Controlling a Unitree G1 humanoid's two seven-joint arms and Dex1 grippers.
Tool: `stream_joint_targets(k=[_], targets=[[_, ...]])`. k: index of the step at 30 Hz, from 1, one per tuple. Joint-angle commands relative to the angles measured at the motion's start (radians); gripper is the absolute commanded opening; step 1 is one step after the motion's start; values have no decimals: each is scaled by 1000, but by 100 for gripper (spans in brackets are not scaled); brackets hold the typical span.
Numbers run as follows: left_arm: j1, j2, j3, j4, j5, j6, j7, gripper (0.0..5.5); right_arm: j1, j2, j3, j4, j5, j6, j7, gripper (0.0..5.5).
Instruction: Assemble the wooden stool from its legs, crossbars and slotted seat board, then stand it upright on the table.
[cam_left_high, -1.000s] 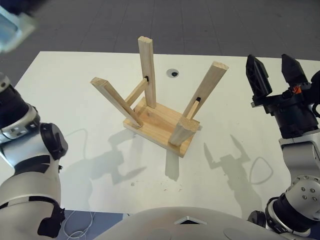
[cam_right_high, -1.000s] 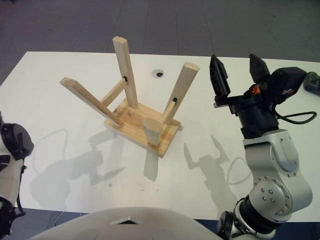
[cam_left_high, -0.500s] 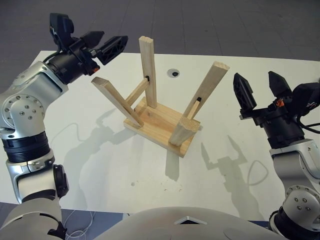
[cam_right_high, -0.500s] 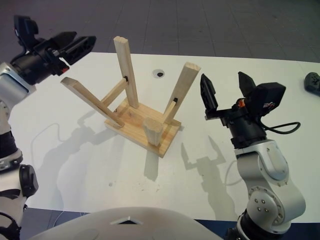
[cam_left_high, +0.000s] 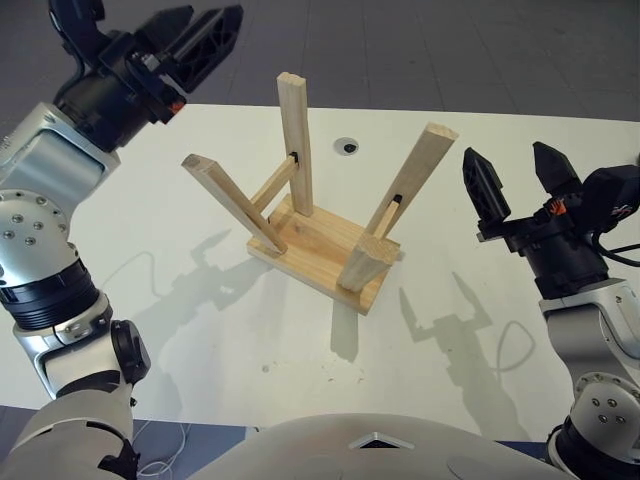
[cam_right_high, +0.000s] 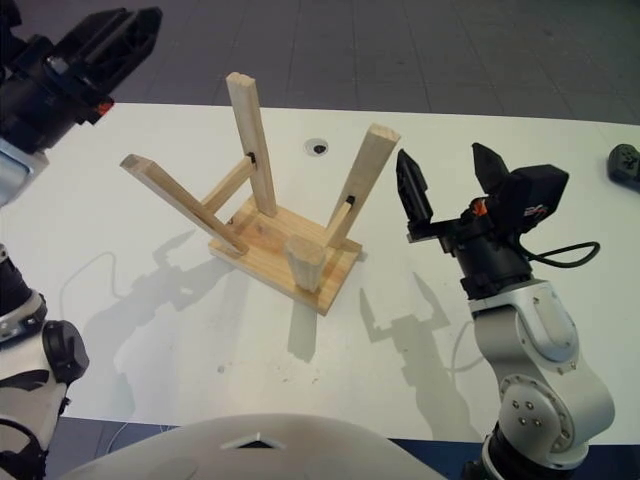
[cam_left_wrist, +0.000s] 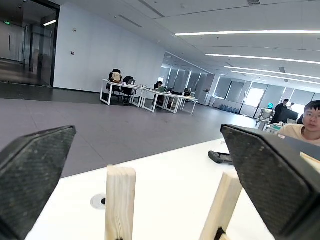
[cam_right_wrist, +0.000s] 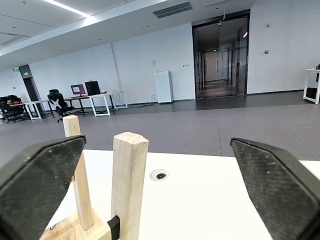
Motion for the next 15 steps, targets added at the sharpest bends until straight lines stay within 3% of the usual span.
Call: stream_joint_targets(k=[1, 8, 15], targets=[[285, 1, -162, -3, 199, -74, -67, 540, 4, -36, 6, 9, -8, -4, -4, 539], [268, -63, -119, -35, 82, -46, -1, 540, 13, -37, 35, 5, -6, -14, -8, 539], [40, -127, -32, -3, -295, 14, 217, 540, 18, -19, 46, -23, 22, -59, -24, 539]])
